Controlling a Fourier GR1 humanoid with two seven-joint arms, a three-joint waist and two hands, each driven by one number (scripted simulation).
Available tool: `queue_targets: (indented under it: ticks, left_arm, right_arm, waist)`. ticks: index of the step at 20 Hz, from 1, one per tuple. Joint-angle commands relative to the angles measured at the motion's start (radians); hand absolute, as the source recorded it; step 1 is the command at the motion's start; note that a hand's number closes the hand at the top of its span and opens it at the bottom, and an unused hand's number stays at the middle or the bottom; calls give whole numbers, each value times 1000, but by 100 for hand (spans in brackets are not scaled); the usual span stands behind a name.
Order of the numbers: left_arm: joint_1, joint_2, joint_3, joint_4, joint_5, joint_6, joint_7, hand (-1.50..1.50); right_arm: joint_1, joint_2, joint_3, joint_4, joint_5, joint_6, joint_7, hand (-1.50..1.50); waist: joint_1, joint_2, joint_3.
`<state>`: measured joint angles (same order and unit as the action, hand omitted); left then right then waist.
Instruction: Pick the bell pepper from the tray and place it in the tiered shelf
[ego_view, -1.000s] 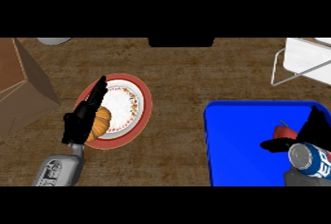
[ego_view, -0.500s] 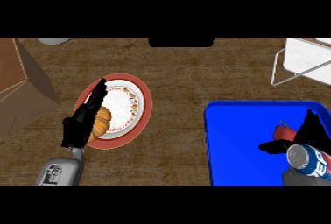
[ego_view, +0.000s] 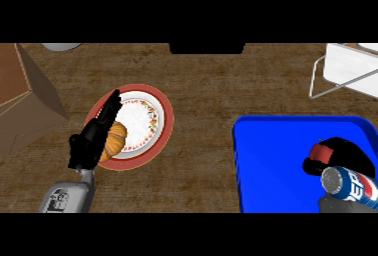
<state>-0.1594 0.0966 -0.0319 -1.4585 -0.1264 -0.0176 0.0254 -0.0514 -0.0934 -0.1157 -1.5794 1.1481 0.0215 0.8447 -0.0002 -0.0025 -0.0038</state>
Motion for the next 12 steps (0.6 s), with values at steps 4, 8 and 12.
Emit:
queue_targets:
  ticks: [4,8,12]
  left_arm:
    - [19,-2,-7,-35,-14,-13,12,0]
    - [-23,2,-2,-31,3,-26,45,0]
    - [-29,-57,-37,-40,-39,38,77,0]
  right_arm:
    - [-55,32,60,-2,30,19,21,150]
    - [-272,91,148,162,-38,91,13,150]
    - [-431,92,203,221,-147,83,81,150]
  waist:
    - [2,2,4]
    - [31,7,4]
    - [17,3,4]
